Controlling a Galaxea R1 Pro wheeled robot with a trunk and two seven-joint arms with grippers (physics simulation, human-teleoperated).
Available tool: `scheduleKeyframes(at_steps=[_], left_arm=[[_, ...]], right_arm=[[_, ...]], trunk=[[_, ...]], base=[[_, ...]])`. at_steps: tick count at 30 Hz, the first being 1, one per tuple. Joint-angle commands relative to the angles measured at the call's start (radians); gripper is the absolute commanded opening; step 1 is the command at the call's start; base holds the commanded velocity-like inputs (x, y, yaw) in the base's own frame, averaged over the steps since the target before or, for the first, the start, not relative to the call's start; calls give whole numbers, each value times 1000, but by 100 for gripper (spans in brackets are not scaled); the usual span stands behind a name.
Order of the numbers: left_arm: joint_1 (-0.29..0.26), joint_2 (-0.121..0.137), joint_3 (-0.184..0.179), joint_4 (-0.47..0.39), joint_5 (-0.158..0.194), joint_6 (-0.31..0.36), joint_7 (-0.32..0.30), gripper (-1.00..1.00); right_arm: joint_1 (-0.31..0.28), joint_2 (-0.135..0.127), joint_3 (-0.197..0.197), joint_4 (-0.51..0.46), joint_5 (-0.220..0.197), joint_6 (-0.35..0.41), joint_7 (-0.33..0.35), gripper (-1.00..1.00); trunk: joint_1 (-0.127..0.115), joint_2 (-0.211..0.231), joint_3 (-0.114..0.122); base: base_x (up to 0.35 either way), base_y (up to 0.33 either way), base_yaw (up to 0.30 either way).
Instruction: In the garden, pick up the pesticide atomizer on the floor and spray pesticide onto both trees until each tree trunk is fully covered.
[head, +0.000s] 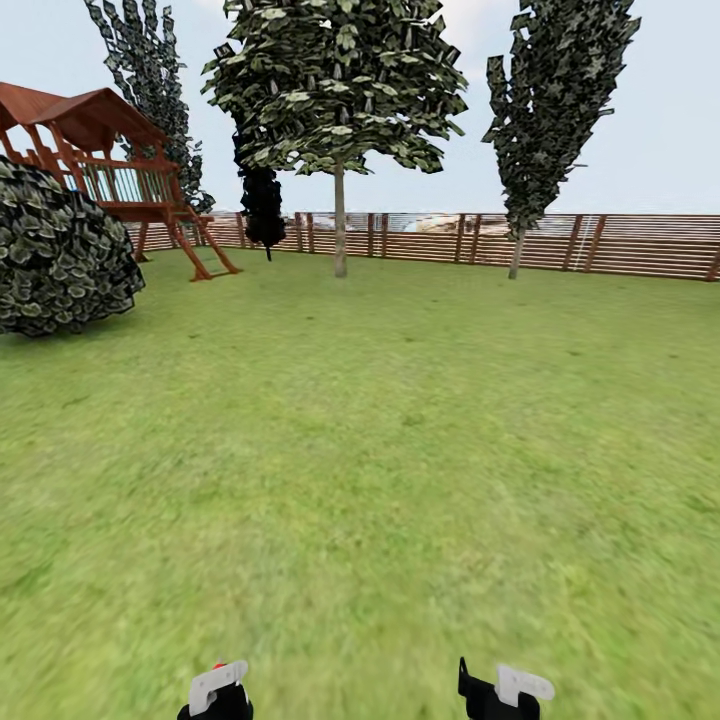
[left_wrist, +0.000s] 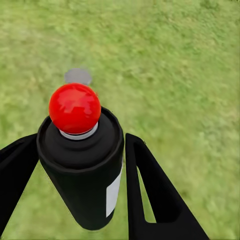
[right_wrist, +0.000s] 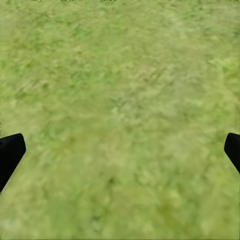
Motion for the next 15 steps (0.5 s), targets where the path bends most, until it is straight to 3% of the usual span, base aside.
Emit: scheduleKeyframes(at_steps=[1, 15], left_arm=[[-1, 1, -9, -1, 3, -5, 10, -100], [-1, 1, -9, -1, 3, -5, 10, -100]], right_arm=[[-1, -1, 8, 0, -10, -6, -6, 100], [-1, -1, 9, 0, -10, -6, -6, 100]], trunk=[[1, -2, -2], [1, -2, -2]], base=[[339, 96, 0], [339, 96, 0]])
